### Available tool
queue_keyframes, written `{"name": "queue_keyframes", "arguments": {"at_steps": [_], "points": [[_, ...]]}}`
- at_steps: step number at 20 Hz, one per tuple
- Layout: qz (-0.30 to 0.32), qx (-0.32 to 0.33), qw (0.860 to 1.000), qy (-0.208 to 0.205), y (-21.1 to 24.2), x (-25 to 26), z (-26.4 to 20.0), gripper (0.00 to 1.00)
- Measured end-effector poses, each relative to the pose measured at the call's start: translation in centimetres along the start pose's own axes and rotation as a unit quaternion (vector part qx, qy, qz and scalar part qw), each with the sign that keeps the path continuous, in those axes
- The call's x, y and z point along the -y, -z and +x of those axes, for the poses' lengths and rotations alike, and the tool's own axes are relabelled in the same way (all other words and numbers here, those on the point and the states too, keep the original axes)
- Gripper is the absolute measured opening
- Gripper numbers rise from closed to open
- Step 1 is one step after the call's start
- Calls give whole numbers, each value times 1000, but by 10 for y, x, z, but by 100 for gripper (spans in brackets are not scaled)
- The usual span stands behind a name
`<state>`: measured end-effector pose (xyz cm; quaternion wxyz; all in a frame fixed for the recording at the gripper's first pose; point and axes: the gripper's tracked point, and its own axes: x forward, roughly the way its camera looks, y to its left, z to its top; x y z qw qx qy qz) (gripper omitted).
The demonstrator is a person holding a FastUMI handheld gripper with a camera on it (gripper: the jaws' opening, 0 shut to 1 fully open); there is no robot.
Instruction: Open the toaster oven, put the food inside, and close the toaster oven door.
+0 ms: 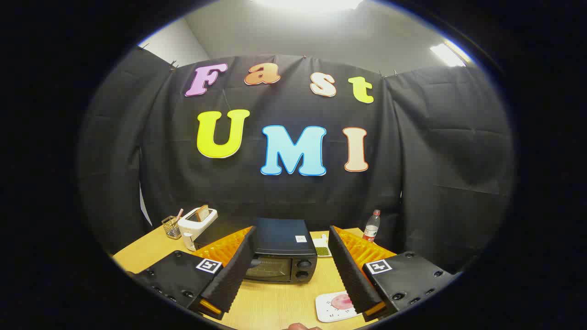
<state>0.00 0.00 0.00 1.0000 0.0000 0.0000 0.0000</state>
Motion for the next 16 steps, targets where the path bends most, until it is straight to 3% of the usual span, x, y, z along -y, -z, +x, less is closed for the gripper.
{"name": "queue_keyframes", "arguments": {"at_steps": [16], "points": [[13,-15,1000,-9,15,7,-8,98]]}}
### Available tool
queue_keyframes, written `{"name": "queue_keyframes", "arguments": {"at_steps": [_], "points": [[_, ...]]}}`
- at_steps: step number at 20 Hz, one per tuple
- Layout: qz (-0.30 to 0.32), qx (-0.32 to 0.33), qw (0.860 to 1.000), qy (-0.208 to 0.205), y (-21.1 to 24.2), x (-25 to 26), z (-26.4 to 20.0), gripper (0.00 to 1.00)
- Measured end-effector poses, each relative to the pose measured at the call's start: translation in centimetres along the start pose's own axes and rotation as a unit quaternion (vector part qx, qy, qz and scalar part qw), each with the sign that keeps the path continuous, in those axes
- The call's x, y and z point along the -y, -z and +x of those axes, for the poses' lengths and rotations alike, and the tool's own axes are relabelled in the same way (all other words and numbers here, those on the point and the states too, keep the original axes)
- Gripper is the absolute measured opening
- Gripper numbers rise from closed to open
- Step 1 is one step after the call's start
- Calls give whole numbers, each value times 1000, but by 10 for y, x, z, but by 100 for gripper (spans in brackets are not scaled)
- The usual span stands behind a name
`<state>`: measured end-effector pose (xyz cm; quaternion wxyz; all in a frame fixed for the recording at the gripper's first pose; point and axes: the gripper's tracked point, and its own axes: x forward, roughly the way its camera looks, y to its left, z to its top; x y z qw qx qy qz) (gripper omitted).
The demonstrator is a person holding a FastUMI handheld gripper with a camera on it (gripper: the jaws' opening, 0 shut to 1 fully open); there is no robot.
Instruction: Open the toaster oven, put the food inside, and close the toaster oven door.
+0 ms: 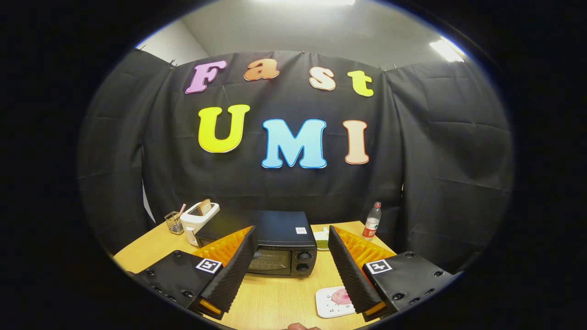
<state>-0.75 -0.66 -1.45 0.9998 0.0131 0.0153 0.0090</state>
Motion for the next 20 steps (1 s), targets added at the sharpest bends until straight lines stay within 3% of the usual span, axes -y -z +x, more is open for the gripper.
{"name": "queue_keyframes", "arguments": {"at_steps": [12,20], "points": [[-1,-1,1000,4,2,-5,5,98],[-16,-30,999,2,8,-32,37,98]]}}
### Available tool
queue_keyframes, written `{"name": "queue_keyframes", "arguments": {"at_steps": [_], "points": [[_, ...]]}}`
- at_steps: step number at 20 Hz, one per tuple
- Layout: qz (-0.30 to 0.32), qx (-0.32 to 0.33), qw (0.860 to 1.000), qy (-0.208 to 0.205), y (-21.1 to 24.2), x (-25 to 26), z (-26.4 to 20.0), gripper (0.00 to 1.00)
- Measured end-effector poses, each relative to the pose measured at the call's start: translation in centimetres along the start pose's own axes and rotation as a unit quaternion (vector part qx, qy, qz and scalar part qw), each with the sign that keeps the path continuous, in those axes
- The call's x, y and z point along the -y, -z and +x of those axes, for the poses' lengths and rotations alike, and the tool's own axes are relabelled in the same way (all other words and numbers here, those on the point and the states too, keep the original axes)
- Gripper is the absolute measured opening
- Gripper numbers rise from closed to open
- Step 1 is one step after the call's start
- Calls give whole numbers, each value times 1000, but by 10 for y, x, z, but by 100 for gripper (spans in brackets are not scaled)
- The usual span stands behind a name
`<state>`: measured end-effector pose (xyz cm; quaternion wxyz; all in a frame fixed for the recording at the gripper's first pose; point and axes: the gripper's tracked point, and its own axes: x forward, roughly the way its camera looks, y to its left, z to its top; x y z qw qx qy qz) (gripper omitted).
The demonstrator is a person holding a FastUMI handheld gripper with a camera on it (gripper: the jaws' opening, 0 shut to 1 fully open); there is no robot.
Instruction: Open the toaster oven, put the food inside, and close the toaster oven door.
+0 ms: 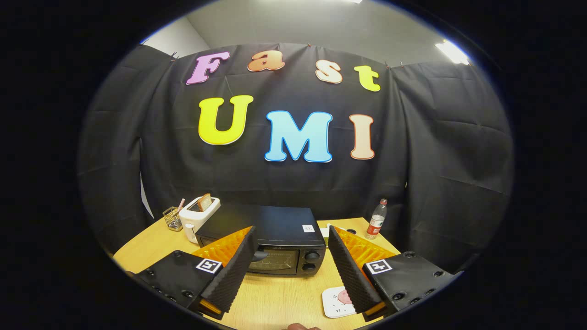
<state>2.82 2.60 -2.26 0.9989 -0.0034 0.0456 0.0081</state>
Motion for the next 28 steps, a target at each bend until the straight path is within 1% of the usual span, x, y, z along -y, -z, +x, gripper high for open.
{"name": "queue_keyframes", "arguments": {"at_steps": [5,12,16,21,24,28], "points": [[3,-36,999,-20,14,-36,34,98],[-2,-82,996,-31,38,-67,87,98],[8,-109,994,-29,56,-76,111,98],[7,-141,990,-30,78,-87,133,98],[11,-159,987,-31,92,-93,139,99],[1,-178,983,-36,107,-98,147,99]]}}
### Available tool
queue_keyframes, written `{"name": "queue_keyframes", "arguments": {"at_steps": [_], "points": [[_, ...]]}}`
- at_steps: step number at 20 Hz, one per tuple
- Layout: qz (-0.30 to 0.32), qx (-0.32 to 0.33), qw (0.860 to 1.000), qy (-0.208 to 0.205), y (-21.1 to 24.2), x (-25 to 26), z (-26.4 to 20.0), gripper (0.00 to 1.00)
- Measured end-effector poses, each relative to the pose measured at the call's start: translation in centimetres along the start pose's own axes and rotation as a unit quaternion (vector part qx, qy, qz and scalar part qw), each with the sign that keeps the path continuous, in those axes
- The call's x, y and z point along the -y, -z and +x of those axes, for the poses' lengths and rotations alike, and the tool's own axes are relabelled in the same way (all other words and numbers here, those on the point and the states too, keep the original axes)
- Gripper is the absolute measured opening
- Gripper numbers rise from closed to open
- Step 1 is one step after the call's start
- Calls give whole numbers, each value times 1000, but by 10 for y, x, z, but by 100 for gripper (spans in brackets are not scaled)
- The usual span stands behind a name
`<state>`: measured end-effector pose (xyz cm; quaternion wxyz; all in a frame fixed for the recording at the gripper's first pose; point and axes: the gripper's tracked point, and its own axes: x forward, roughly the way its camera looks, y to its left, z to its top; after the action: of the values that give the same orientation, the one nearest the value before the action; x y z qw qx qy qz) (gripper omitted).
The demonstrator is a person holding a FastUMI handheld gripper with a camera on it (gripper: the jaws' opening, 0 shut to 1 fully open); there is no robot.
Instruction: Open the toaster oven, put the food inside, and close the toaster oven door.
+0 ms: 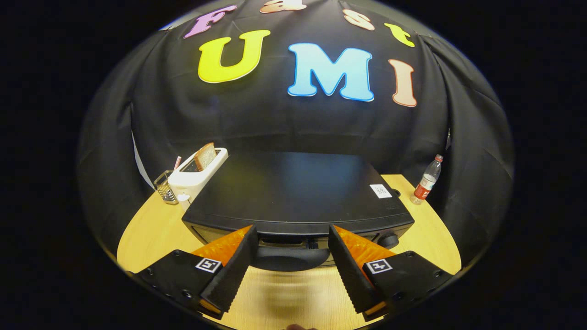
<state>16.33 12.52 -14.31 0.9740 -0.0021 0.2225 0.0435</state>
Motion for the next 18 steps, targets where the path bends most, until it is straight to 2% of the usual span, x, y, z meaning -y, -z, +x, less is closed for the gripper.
{"name": "queue_keyframes", "arguments": {"at_steps": [11,18], "points": [[13,-18,1000,-23,9,-5,4,96],[20,-38,998,-35,40,-7,-22,96]]}}
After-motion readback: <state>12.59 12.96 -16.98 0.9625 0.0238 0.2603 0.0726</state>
